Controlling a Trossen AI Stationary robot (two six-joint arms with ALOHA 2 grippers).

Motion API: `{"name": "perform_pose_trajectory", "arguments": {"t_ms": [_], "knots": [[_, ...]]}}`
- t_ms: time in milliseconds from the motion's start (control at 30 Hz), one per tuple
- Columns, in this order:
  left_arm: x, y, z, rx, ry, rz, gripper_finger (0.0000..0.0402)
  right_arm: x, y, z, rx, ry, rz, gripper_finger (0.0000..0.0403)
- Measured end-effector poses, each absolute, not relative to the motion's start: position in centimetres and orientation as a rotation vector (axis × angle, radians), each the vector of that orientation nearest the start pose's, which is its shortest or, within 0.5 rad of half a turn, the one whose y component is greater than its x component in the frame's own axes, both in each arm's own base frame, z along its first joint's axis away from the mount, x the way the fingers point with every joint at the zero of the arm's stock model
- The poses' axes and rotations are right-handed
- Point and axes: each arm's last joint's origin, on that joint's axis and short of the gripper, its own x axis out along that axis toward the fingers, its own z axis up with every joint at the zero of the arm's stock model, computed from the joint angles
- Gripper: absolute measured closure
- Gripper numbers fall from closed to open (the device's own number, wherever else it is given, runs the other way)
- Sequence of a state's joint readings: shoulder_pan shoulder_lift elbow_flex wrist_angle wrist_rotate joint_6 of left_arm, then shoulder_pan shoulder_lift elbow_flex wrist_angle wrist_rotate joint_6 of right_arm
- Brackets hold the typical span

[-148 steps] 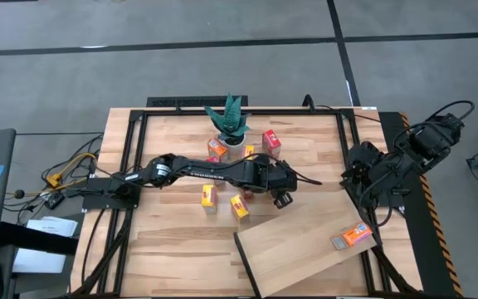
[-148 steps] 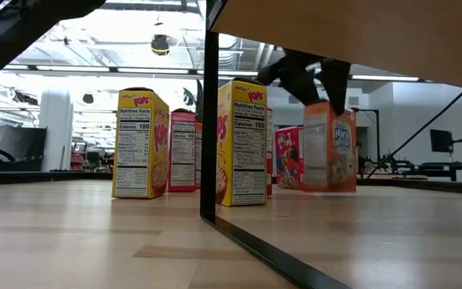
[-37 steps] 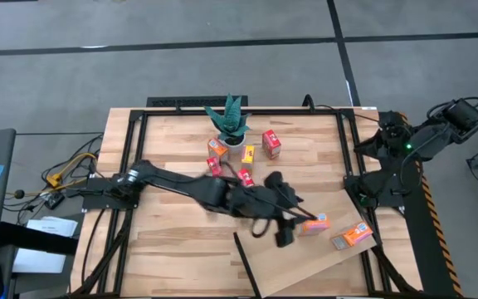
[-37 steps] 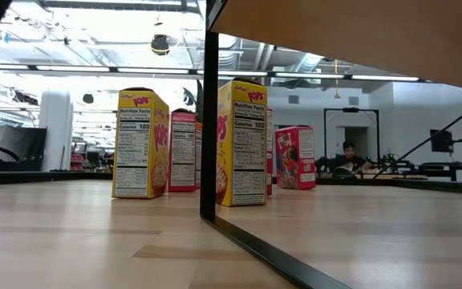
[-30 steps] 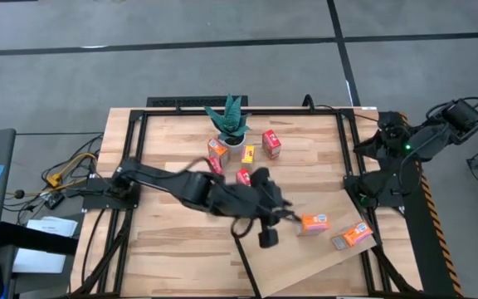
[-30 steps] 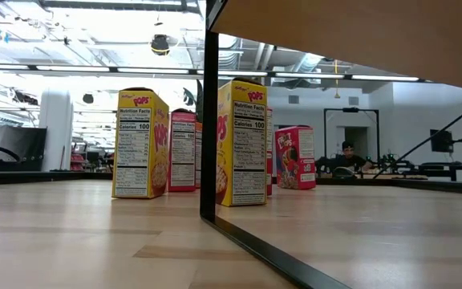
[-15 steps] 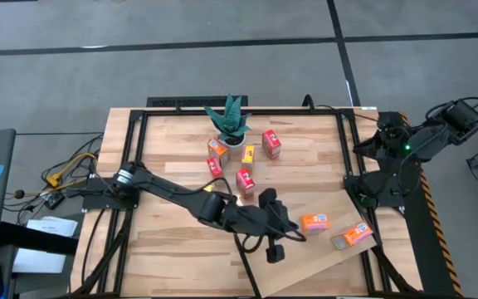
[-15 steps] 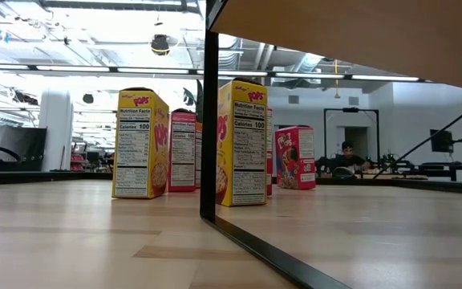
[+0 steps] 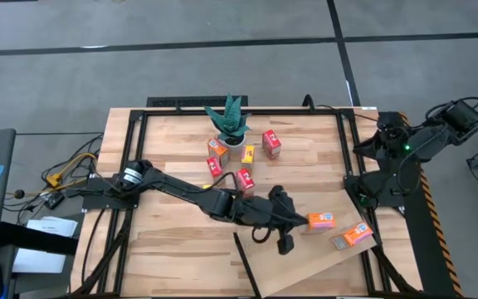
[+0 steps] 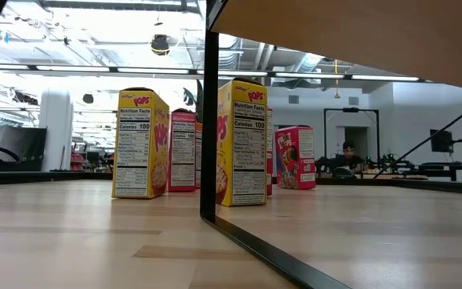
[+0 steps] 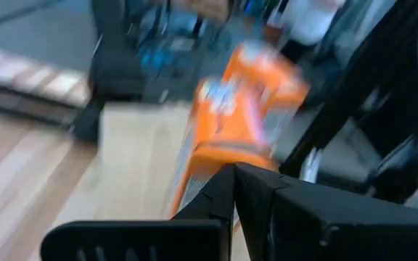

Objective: Stack cereal on shelf
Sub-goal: Put the bottom orange cereal box on the shelf aligned with the other orange cereal box

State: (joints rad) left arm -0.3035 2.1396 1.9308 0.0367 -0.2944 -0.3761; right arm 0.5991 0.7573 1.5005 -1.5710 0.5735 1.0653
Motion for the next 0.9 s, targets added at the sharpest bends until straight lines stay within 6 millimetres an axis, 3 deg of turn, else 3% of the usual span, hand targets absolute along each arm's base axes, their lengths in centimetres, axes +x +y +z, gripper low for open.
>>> {"name": "perform_pose_trajectory", "arguments": {"t_ms": [400, 600, 900], "knots": [[51.0, -13.3, 28.8, -0.418, 0.151, -0.043, 0.0401, 3.4, 0.4, 42.7, 0.563, 0.61, -0.331, 0.0303], [51.4, -13.0, 29.2, -0.449, 0.074, -0.08, 0.0401, 3.4, 0.4, 42.7, 0.561, 0.61, -0.33, 0.0303], [52.0, -13.2, 28.3, -0.504, 0.057, -0.12, 0.0401, 4.0, 0.8, 42.8, 0.519, 0.617, -0.323, 0.0303]]}}
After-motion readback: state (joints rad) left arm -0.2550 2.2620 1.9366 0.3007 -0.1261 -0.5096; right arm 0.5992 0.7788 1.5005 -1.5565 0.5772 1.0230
